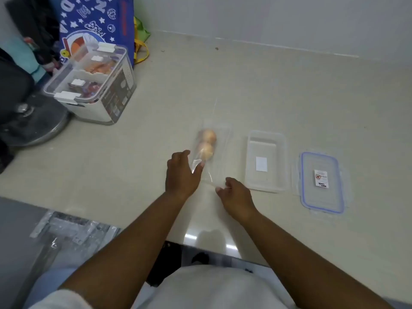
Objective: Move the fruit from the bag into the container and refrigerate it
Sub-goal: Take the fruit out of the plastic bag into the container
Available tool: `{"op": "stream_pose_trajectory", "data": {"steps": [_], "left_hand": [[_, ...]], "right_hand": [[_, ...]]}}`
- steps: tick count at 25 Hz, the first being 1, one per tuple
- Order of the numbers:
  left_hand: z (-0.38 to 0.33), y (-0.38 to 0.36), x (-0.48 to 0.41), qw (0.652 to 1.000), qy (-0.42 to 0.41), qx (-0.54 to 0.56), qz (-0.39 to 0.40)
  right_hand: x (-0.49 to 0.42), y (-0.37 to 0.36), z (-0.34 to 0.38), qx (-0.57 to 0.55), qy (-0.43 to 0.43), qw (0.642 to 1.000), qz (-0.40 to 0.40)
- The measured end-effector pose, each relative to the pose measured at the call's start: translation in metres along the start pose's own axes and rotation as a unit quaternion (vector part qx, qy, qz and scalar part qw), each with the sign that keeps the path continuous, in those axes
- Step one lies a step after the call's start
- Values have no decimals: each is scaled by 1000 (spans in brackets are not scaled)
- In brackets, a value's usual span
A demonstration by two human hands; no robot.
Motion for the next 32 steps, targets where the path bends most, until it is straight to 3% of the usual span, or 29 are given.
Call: {"op": "stream_pose_trajectory", "data": {"steps": [2,5,8,11,16,19,22,26,29,32], "left_hand": [[2,-12,-24,991,83,37,100],[6,-25,-49,976,99,33,191],[11,-33,-46,977,84,41,191],[17,-34,-38,970,121,88,193],[37,-31,2,951,137,186,204],[45,-31,33,935,139,236,225],[42,-35,50,923,136,263,244],[29,-41,62,918,123,236,294],[14,-29,62,963,75,134,222],[-3,-4,55,976,72,172,115]], "right_hand": [[-21,-4,13,9,-23,999,-25],[-51,-6,19,-43,-84,994,-59],[-60,-11,16,-102,-124,985,-63],[-60,-20,16,-107,-143,984,-23],[-33,-21,3,-198,-132,968,-86],[-14,-18,-5,-283,-151,944,-73],[5,-11,-2,-327,-133,933,-65],[26,7,5,-306,-85,947,-51],[33,27,10,-238,-48,968,-67],[36,35,18,-214,-33,974,-74]]}}
Point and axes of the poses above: each hand's wrist, its own x-axis away from the middle knuckle, its own y-axis out of the back of the hand, z = x × y, the point moved 4 cm from there along -x, towards the middle knuckle, and after that the axes turned 10 degrees about -x, right-handed, at the moved point
